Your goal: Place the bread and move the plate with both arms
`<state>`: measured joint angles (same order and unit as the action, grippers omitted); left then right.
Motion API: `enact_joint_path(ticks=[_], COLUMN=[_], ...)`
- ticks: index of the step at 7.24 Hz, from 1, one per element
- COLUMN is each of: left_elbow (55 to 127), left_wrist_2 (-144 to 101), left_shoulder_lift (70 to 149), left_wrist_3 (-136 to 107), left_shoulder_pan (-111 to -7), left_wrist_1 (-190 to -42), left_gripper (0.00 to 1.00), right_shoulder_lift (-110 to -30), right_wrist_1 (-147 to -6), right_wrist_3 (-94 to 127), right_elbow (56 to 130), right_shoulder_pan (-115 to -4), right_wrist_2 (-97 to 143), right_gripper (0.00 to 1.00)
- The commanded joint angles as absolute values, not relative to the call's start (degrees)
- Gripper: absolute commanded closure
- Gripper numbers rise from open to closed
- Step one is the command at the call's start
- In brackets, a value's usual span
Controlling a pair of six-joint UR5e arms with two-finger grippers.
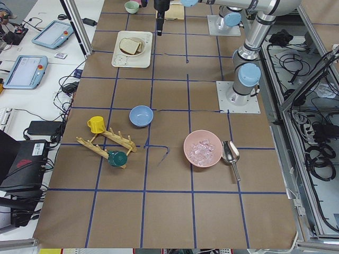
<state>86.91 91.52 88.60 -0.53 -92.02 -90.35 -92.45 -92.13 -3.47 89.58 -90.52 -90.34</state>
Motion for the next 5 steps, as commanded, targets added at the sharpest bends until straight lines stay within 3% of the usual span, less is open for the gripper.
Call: enact_joint_path(ticks=[1,5], left_elbow=[86.9,87.3], left_wrist_2=[91.5,91.6], left_shoulder_lift=[88.6,88.4], left_wrist_3=[-0.5,-0.5], left_shoulder_pan=[-92.0,-92.0], left_wrist_1=[-90.4,-90.4], left_gripper=[0.00,0.00], right_shoulder_lift=[-92.3,-92.5], right_wrist_1=[-92.5,-92.3], right_wrist_3=[-3.5,-3.5], right_elbow=[89.6,89.7], right_shoulder_pan=[-90.5,-90.5], right_wrist_2=[-90.0,-90.7], right_gripper=[0.00,0.00])
